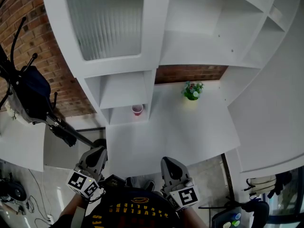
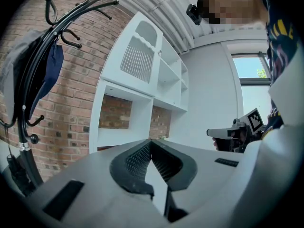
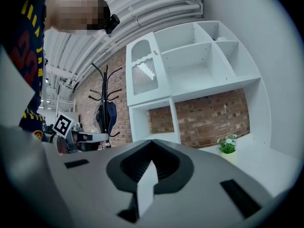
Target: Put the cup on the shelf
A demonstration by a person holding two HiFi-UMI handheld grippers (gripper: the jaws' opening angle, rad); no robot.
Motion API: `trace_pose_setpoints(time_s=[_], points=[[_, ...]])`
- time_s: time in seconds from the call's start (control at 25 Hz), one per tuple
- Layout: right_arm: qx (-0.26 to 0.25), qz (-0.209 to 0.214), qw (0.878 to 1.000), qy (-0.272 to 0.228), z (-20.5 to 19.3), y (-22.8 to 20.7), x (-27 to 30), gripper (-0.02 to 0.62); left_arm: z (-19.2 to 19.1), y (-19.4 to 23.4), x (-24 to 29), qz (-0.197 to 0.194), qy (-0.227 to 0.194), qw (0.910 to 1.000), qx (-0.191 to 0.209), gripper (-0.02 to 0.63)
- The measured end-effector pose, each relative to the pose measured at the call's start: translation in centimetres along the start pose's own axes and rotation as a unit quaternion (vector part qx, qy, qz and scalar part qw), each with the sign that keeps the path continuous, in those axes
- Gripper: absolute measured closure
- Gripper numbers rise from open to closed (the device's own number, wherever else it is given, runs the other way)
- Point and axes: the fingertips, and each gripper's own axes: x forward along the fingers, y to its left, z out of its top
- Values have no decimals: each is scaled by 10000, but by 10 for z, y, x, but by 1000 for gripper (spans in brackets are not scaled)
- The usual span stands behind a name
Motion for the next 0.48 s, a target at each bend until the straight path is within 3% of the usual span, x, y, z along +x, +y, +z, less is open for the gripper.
trace_pose_setpoints(time_s=[0.12, 0.48], points=[[9, -1, 9996, 294, -10, 1, 0, 601, 0, 3, 2, -1, 8, 10000, -16, 604], [42, -52, 9991, 412, -10, -1, 7, 601, 4, 14, 8, -9, 17, 10000, -30, 604]])
